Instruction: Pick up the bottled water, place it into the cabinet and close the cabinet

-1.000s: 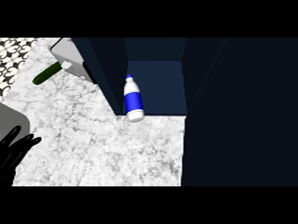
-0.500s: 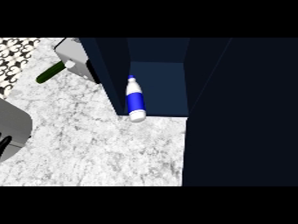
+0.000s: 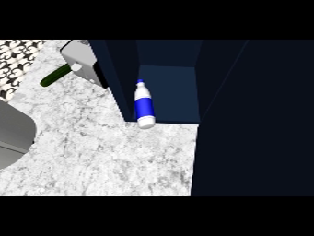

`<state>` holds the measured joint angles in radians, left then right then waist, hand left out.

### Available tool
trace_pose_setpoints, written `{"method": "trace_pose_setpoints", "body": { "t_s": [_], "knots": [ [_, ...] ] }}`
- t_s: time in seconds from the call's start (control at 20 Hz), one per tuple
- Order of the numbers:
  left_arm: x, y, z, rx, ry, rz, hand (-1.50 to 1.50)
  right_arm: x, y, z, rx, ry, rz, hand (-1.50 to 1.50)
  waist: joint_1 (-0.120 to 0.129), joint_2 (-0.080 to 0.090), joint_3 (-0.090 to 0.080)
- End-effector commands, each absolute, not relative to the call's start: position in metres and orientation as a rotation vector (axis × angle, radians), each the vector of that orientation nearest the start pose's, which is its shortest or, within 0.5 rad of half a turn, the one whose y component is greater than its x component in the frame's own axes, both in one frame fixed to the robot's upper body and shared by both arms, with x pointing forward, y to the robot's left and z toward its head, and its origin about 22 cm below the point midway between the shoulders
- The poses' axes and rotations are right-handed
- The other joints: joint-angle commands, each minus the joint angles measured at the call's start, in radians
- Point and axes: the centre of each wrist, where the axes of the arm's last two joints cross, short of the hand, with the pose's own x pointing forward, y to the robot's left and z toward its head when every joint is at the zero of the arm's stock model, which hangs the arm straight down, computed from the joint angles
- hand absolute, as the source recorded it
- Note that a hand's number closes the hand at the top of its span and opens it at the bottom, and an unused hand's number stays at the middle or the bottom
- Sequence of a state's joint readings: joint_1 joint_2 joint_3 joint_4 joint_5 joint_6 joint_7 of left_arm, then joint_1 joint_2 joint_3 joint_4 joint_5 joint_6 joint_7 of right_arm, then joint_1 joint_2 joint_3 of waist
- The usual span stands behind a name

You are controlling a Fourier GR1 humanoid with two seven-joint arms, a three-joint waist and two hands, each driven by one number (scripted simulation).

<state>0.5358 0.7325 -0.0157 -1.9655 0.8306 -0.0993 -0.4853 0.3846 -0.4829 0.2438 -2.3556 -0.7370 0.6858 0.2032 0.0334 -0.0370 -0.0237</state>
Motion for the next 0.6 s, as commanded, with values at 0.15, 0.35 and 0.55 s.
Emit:
{"method": "trace_pose_setpoints", "body": {
  "t_s": [0.15,0.35,0.55],
  "knots": [
    [0.115,0.372,0.076,-0.224,-1.842,0.045,-1.50,0.114,-0.213,0.173,0.922,-1.628,0.884,1.50,0.015,0.000,0.000],
    [0.111,0.377,0.078,-0.250,-1.852,0.043,-1.50,0.126,-0.194,0.172,0.958,-1.627,0.838,1.50,0.032,0.000,0.000],
    [0.108,0.389,0.080,-0.234,-1.852,0.025,-1.50,0.139,-0.170,0.176,0.986,-1.621,0.833,1.50,0.038,0.005,0.001]
  ]
}}
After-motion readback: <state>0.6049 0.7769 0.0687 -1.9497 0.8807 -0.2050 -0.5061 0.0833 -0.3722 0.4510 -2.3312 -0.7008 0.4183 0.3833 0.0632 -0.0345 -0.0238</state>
